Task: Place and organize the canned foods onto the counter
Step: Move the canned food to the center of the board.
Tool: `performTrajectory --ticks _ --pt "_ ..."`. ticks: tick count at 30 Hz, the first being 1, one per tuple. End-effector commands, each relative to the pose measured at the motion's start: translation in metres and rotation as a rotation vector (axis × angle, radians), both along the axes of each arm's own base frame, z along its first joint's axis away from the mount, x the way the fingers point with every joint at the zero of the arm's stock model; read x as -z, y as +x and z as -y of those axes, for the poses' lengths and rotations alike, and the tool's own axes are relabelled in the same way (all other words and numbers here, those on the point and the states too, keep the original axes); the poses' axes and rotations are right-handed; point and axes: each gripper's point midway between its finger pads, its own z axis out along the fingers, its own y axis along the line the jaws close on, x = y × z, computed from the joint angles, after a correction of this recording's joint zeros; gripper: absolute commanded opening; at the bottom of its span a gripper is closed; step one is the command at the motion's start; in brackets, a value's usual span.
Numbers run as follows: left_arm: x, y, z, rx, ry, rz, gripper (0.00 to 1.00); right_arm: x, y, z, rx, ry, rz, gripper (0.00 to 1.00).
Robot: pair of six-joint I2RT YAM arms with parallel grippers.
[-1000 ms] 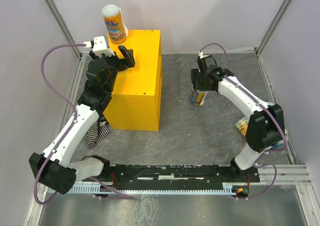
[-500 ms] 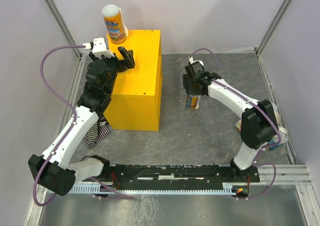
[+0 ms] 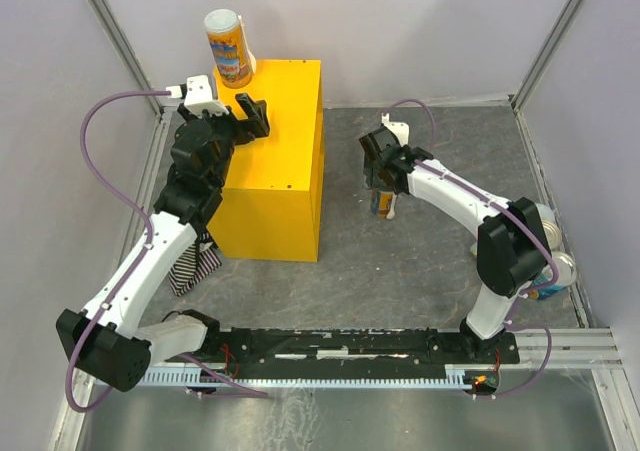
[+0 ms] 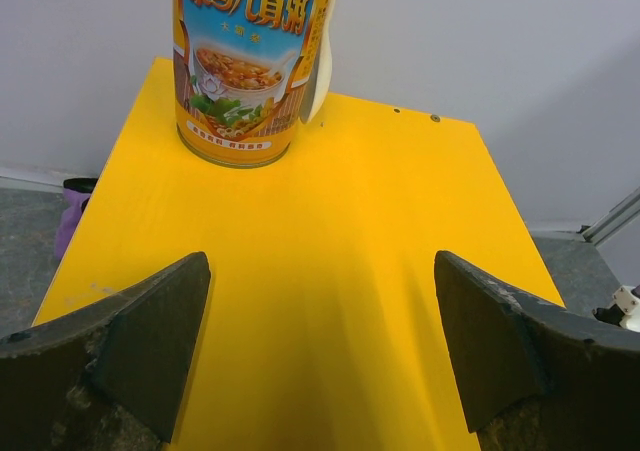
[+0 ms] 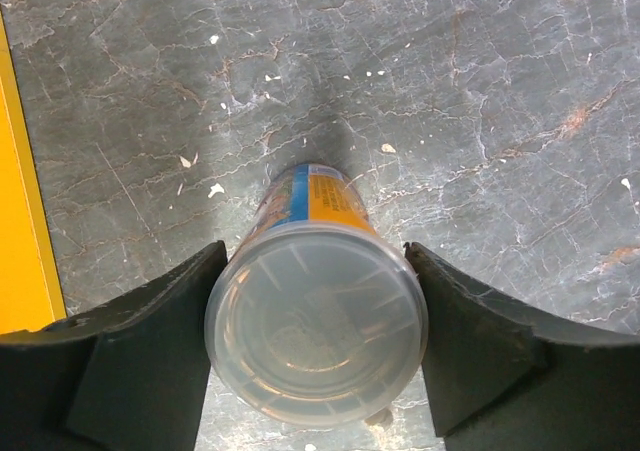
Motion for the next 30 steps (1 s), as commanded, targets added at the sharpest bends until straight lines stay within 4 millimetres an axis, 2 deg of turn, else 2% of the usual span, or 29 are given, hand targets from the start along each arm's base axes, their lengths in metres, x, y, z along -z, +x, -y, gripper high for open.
performTrajectory --ticks 1,3,4,12,20,25,30 --pt "-0.004 -0.007 0.004 0.025 -0.031 -0.001 0.98 -0.011 0.010 -0.012 0.020 0.065 0.054 0.86" --pt "-0.004 -0.007 0.005 0.027 -0.031 -0.003 0.98 -0.012 0.009 -0.015 -0.004 0.071 0.056 0.98" --pt "-0.004 -0.007 0.006 0.029 -0.031 -0.003 0.98 -0.013 0.010 -0.017 -0.016 0.075 0.059 0.99" --pt "-0.010 -0.009 0.006 0.034 -0.035 0.008 0.98 -0.025 0.002 -0.010 -0.068 0.024 0.096 0.99" --pt "-0.005 -0.010 0.008 0.041 -0.034 -0.001 0.98 -0.027 -0.009 -0.004 -0.158 -0.006 0.192 1.00" --pt "-0.004 -0.010 0.009 0.046 -0.029 0.001 0.98 -0.024 -0.006 0.001 -0.185 -0.042 0.234 0.99" --pt "-0.007 -0.012 0.008 0.044 -0.017 0.010 0.98 -0.022 0.003 -0.004 -0.203 -0.032 0.296 0.97"
